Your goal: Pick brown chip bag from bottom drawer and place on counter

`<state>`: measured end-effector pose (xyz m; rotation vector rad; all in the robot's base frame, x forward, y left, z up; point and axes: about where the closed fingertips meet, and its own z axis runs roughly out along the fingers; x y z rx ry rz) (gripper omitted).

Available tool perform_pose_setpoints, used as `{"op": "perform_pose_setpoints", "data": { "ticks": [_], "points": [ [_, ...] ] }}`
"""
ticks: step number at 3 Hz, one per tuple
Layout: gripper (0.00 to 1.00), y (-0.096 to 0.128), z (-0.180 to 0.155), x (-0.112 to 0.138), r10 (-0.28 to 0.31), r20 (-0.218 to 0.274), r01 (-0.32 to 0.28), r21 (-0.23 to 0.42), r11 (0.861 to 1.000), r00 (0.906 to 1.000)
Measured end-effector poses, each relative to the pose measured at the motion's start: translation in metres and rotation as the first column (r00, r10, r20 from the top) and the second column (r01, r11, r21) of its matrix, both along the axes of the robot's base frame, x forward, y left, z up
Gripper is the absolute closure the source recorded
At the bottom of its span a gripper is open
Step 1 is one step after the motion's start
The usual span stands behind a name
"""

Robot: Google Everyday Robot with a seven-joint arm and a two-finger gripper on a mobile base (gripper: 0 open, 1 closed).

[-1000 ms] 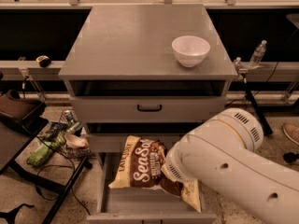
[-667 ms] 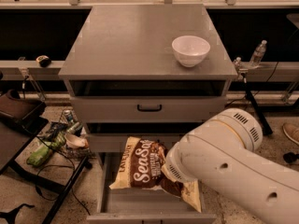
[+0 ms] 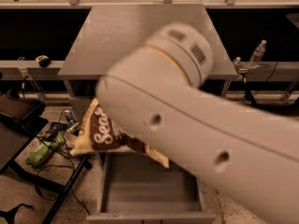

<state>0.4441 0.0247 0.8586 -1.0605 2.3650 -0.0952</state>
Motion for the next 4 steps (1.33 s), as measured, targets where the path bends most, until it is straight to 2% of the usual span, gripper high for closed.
{"op": "perform_pose_setpoints", "data": {
  "ticks": [1, 2, 3, 4],
  "points": [
    [1.00, 0.046, 0.074, 0.030, 0.040, 0.105, -0.041, 0.009, 0.999, 0.9937],
    [1.00, 0.069, 0.129, 0.080, 0.013, 0.183, -0.020, 0.036, 0.999, 0.9830],
    [1.00, 0.077, 0.157, 0.155, -0.058, 0.238, 0.046, 0.056, 0.997, 0.9696],
    [1.00, 0.097, 0.168, 0.231, -0.080, 0.284, 0.068, 0.051, 0.996, 0.9555]
  ]
}}
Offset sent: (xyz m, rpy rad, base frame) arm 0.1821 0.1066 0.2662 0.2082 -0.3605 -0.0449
